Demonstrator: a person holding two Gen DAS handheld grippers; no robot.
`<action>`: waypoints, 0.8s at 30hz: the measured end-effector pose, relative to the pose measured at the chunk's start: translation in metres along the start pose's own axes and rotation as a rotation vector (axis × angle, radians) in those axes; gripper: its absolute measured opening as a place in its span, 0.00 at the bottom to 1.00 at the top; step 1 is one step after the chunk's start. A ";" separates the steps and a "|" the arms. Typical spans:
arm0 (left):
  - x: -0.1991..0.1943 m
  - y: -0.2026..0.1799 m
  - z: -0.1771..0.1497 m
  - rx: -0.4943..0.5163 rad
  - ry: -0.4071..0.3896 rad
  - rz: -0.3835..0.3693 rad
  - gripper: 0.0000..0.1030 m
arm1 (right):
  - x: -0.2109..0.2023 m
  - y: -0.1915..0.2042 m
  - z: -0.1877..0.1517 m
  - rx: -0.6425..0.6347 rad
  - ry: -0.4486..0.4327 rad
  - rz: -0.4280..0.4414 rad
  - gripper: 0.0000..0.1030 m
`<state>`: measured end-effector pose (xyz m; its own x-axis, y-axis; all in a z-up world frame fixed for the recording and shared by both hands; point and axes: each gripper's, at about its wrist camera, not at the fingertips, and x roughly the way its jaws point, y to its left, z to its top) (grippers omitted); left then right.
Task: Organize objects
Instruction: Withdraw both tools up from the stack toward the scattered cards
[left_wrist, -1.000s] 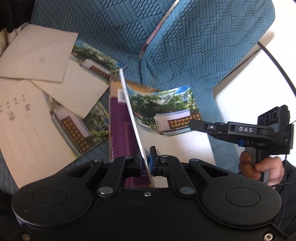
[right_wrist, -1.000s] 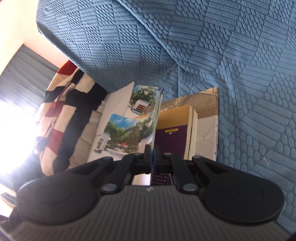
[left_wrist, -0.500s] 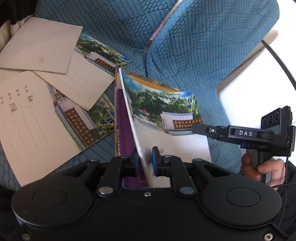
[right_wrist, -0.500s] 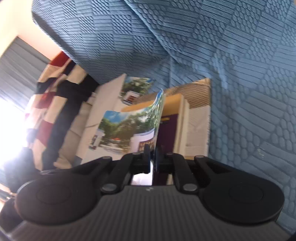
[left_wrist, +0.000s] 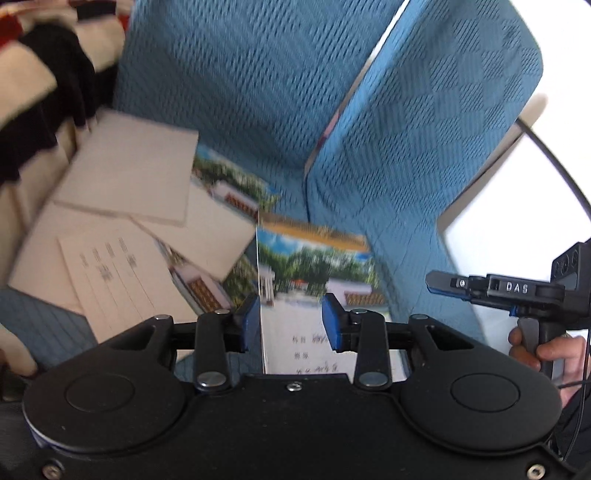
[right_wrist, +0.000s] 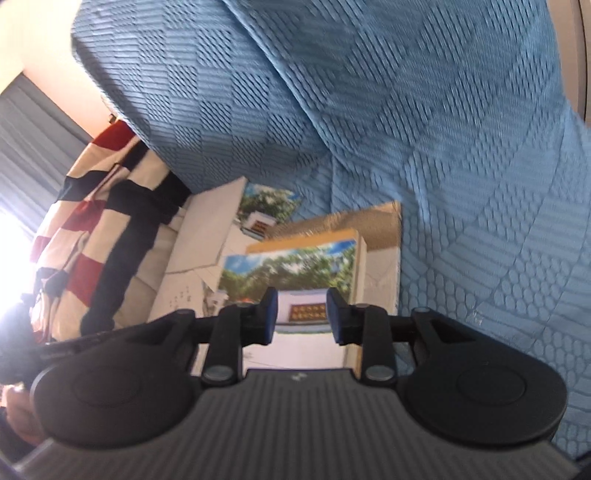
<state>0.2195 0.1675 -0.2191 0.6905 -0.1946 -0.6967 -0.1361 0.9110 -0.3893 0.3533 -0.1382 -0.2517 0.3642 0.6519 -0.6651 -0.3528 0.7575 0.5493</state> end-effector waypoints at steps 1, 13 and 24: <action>-0.007 -0.003 0.002 0.002 -0.018 0.006 0.32 | -0.005 0.007 0.001 -0.014 -0.015 -0.004 0.31; -0.106 -0.030 0.019 0.033 -0.252 0.094 0.33 | -0.064 0.116 -0.002 -0.248 -0.176 0.019 0.31; -0.160 -0.029 -0.007 -0.017 -0.323 0.156 0.35 | -0.082 0.179 -0.039 -0.355 -0.216 0.102 0.31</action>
<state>0.1081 0.1691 -0.1009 0.8490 0.0737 -0.5233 -0.2673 0.9140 -0.3051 0.2272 -0.0575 -0.1185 0.4708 0.7439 -0.4743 -0.6573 0.6544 0.3738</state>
